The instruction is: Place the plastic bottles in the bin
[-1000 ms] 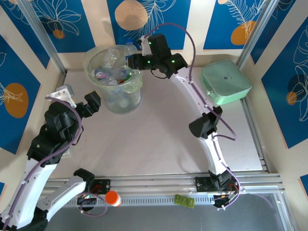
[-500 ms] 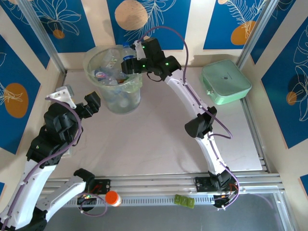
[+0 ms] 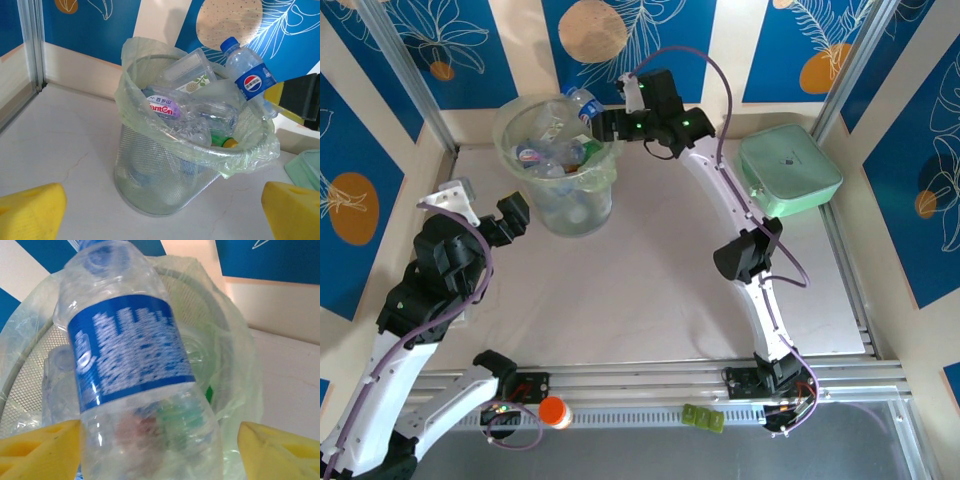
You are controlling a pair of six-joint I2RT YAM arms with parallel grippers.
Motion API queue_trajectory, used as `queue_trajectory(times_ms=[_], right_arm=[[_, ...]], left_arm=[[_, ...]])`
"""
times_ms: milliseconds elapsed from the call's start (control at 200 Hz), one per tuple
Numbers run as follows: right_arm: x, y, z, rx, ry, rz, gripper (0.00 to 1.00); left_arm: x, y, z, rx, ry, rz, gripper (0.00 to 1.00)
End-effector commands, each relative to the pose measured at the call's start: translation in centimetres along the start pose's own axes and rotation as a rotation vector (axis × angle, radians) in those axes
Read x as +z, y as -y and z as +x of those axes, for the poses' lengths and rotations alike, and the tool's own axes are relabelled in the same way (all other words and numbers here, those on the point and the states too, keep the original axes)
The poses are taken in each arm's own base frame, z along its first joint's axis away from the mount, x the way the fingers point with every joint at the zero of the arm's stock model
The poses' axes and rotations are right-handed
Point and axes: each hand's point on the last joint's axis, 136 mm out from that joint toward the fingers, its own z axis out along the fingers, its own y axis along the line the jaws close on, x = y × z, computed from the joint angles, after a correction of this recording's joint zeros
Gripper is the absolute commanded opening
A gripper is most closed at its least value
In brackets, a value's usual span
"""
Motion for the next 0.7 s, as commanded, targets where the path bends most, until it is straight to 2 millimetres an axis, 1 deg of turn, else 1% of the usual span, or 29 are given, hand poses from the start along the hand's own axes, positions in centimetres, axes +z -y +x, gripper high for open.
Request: queue_trajectory(times_ms=[0, 100, 140, 210, 265, 335, 410, 480, 545, 570, 695], right_arm=[[-1.4, -2.9, -0.9, -0.012, 0.015, -0.117, 0.78], [-0.8, -3.4, -0.3, -0.021, -0.005, -0.144, 0.74], [-0.5, -3.5, 0.1, -0.026, -0.016, -0.145, 0.72], [0.0, -4.3, 1.1, -0.059, -0.04, -0.153, 0.7], [0.3, -4.6, 1.7, -0.09, -0.051, -0.127, 0.68], [0.6, -4.8, 2.2, -0.123, -0.059, -0.095, 0.68], [0.7, -4.4, 2.4, -0.132, -0.065, -0.06, 0.68], [0.1, -4.3, 2.1, -0.136, -0.059, -0.048, 0.68], [-0.6, -4.1, 1.6, -0.142, -0.045, -0.027, 0.77], [-1.0, -4.0, 1.3, -0.144, -0.035, -0.022, 0.78], [-3.0, -4.0, -0.3, -0.13, 0.009, -0.031, 0.83]], left_arm=[[0.0, 0.1, -0.6, 0.013, 0.033, -0.005, 0.99], [0.1, 0.1, -0.6, 0.012, 0.034, -0.005, 0.99], [0.1, 0.1, -0.6, 0.012, 0.033, -0.005, 0.99], [0.1, 0.1, -0.5, 0.013, 0.033, -0.007, 0.99], [0.2, 0.0, -0.5, 0.012, 0.033, -0.013, 0.99], [0.2, -0.1, -0.5, 0.01, 0.037, -0.018, 0.99], [0.3, -0.2, -0.7, 0.012, 0.042, -0.027, 0.99], [0.4, -0.3, -1.0, 0.018, 0.044, -0.043, 0.99], [0.5, -0.2, -1.4, 0.022, 0.048, -0.055, 0.99], [0.6, -0.2, -1.6, 0.021, 0.047, -0.057, 0.99], [1.1, 1.0, -2.6, 0.012, 0.046, -0.035, 0.99]])
